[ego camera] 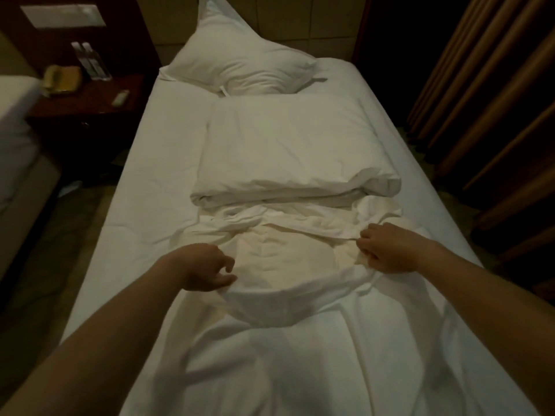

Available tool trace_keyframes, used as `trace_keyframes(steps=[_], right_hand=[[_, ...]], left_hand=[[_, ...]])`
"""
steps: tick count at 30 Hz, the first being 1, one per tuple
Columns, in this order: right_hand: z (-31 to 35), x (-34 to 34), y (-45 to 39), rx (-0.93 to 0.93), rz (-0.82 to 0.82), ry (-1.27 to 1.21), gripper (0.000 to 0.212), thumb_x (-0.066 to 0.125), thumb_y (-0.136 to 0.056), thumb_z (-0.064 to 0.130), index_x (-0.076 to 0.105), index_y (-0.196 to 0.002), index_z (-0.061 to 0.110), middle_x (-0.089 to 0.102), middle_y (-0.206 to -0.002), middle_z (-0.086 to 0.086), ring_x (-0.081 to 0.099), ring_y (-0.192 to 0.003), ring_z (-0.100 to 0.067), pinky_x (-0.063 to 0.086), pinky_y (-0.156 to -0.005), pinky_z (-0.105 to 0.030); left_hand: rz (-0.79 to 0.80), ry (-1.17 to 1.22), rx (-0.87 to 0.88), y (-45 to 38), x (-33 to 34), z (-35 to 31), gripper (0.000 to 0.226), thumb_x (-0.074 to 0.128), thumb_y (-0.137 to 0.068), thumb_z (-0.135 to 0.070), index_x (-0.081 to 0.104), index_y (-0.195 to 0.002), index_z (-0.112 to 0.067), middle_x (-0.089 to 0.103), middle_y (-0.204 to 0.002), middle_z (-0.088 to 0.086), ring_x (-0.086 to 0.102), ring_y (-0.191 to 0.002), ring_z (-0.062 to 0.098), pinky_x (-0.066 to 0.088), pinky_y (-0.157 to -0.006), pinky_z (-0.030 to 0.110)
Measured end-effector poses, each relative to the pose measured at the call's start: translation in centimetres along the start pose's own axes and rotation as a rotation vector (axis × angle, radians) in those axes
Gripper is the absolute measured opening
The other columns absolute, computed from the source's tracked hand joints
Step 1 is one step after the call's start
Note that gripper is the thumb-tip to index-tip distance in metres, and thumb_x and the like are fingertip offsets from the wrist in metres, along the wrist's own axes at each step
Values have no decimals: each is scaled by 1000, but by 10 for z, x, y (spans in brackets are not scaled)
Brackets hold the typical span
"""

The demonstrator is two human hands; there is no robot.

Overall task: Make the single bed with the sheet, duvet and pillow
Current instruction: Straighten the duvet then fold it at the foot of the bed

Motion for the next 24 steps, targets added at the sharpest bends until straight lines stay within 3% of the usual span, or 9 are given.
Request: trace_keyframes(steps=[5,7,9,11,12,14,17,20,24], right_hand=[[39,1,7,-123,136,77,43,33,-98,46,57,-109,12,60,-113,-8,56,-105,-25,42,-84,-34],[50,3,4,-124,153,-2,46,37,-96,51,59,-108,12,61,-111,-8,58,-103,-24,41,-79,-29],[54,3,7,-161,179,-33,47,41,-93,56,57,-112,16,59,-111,-4,57,-101,-22,38,-76,-28],[52,5,15,-195,225,12,46,43,-93,53,50,-121,18,56,-115,-3,54,-102,-22,39,-80,-30],[49,6,19,-206,228,77,41,41,-95,46,47,-123,16,54,-117,-4,52,-103,-23,39,-82,-32],[42,7,22,-180,179,189,31,36,-99,27,44,-125,12,53,-121,-8,51,-105,-25,39,-84,-33],[31,6,16,-49,74,172,28,36,-99,15,46,-125,12,54,-122,-8,54,-107,-25,42,-87,-34],[10,3,6,116,-19,95,26,39,-98,18,49,-121,15,58,-120,-4,59,-105,-21,48,-86,-31],[-15,16,-2,256,-18,13,30,40,-98,24,48,-127,20,57,-126,-1,59,-110,-19,47,-91,-31]], left_hand=[[72,-169,104,17,7,-11,50,44,-90,-58,49,-130,-28,58,-121,-1,55,-110,18,44,-90,30],[-100,-163,193,22,3,-21,54,35,-92,-61,50,-130,-25,61,-115,0,59,-101,17,46,-82,27],[-409,-167,389,33,-5,-32,59,24,-92,-63,54,-121,-22,64,-101,1,62,-80,14,49,-66,22],[-520,-228,528,43,-2,-37,48,35,-89,-62,51,-109,-22,61,-91,0,56,-66,10,43,-52,16],[-491,-277,550,42,6,-37,48,45,-84,-61,49,-110,-21,59,-95,1,55,-69,10,44,-54,17],[-368,-361,436,35,25,-31,62,53,-81,-59,43,-129,-20,53,-121,8,56,-96,19,49,-76,28],[-170,-456,151,26,33,-17,76,46,-91,-52,9,-151,-24,20,-151,10,30,-133,27,27,-108,41],[-146,-420,-10,16,36,-4,70,41,-97,-41,1,-152,-25,23,-151,5,32,-134,25,28,-108,40],[-204,-401,-156,1,28,28,53,32,-101,-28,14,-150,-21,47,-136,1,51,-121,20,41,-98,32]])
Point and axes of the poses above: each hand's wrist, its own y-axis away from the middle knuckle, its own x-axis out of the palm, z = x × y, the point moved 5 cm from there along -y, towards the middle knuckle
